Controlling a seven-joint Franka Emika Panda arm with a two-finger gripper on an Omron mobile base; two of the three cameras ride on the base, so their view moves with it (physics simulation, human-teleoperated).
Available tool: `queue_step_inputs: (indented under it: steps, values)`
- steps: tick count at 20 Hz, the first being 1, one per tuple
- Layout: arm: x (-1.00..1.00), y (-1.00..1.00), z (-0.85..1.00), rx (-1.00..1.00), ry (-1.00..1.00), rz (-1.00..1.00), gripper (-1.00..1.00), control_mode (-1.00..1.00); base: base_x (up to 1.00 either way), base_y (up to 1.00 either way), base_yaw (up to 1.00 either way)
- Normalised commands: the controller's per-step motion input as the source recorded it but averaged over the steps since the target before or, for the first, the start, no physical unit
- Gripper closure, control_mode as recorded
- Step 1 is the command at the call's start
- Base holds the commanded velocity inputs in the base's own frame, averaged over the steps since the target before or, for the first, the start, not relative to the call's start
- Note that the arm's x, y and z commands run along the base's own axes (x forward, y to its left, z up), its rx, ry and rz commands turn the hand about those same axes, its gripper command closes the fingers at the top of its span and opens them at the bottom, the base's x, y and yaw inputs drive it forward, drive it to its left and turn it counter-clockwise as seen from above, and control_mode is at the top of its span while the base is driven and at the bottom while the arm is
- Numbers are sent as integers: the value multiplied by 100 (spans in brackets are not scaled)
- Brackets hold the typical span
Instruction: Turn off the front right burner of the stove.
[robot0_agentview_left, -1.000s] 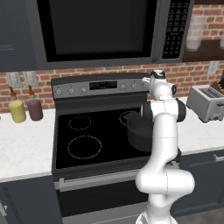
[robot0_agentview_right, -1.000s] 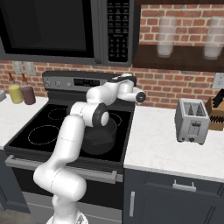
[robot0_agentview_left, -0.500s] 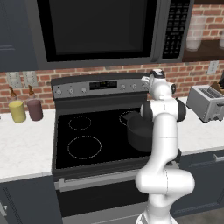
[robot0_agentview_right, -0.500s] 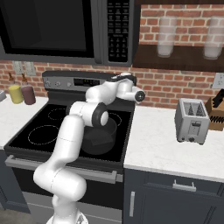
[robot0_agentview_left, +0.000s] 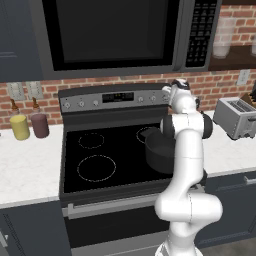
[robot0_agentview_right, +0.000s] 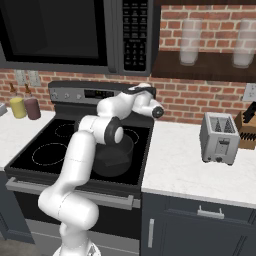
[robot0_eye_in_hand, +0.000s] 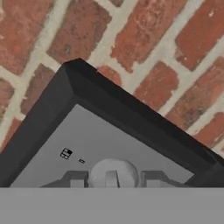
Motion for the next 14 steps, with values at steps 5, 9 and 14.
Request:
queue_step_inputs:
  steps: [5, 9, 14]
  values:
    - [0, 0, 16, 32, 0, -19, 100, -100, 0, 0, 0]
    - [0, -2, 18, 38, 0, -21, 100, -100, 0, 0, 0]
    - [0, -7, 26, 43, 0, -25, 100, -100, 0, 0, 0]
